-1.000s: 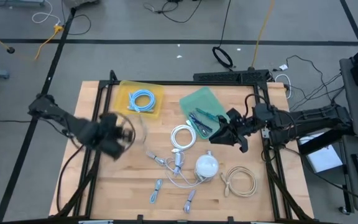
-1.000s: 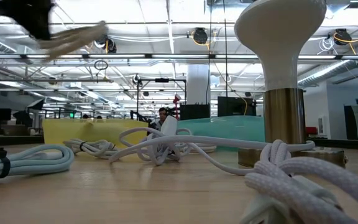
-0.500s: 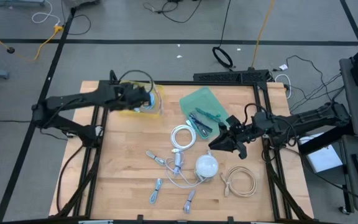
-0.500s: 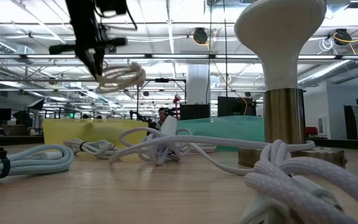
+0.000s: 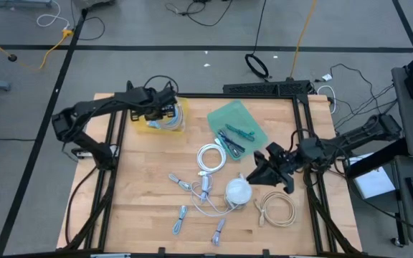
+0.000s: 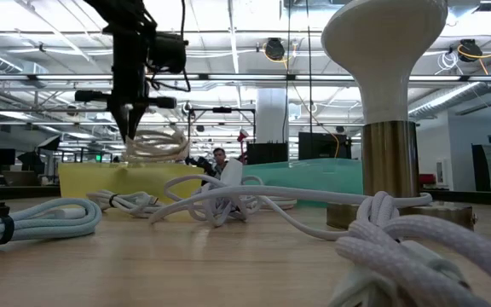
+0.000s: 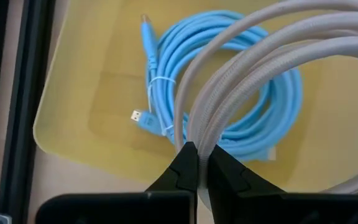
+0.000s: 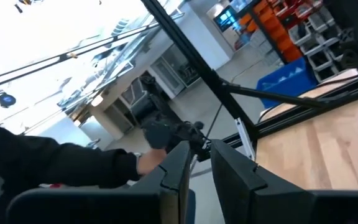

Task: Pick & Place USB Port
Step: Put the left brown HDMI cable into the yellow bin

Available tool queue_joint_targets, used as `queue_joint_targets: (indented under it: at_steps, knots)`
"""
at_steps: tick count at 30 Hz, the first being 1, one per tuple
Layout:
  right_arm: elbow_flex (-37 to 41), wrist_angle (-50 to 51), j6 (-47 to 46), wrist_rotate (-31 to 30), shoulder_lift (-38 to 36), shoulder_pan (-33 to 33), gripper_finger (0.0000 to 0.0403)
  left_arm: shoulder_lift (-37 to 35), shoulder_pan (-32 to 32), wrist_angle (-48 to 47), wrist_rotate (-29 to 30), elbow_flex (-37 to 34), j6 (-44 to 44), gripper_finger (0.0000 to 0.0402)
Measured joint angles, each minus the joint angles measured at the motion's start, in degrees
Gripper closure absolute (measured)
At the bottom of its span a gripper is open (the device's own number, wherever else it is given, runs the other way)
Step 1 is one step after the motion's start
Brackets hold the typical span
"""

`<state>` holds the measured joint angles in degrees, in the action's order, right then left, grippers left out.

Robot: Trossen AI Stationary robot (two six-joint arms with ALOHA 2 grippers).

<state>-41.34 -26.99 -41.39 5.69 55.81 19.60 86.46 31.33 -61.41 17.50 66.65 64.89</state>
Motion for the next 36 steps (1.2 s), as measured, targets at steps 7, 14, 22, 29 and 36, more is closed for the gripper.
queue_joint_targets:
  at_steps: [7,14,22,29,36]
  knots:
    - [0.00,-2.44,0.07,-0.13,-0.03,2.04,0.0342,3.27,0.97,-7.13,0.99,0.02,-0.12,0.0392]
    - [0.00,-3.22,0.44,-1.40,-1.77,2.70,0.0342,3.58,2.21,-7.38,0.59,0.04,-1.40,0.0375]
    - [0.00,-3.22,2.12,-1.46,-4.56,2.70,0.0342,3.58,1.90,-7.43,0.55,0.04,-1.51,0.0314]
    - [0.00,-3.22,2.08,-1.46,-4.76,2.68,0.0342,3.27,-0.45,-5.34,-0.13,0.88,-3.01,0.0332]
    - [0.00,-3.18,2.04,-1.51,-4.76,2.68,0.0342,-0.42,-5.41,10.58,-2.89,2.23,-11.26,0.0399]
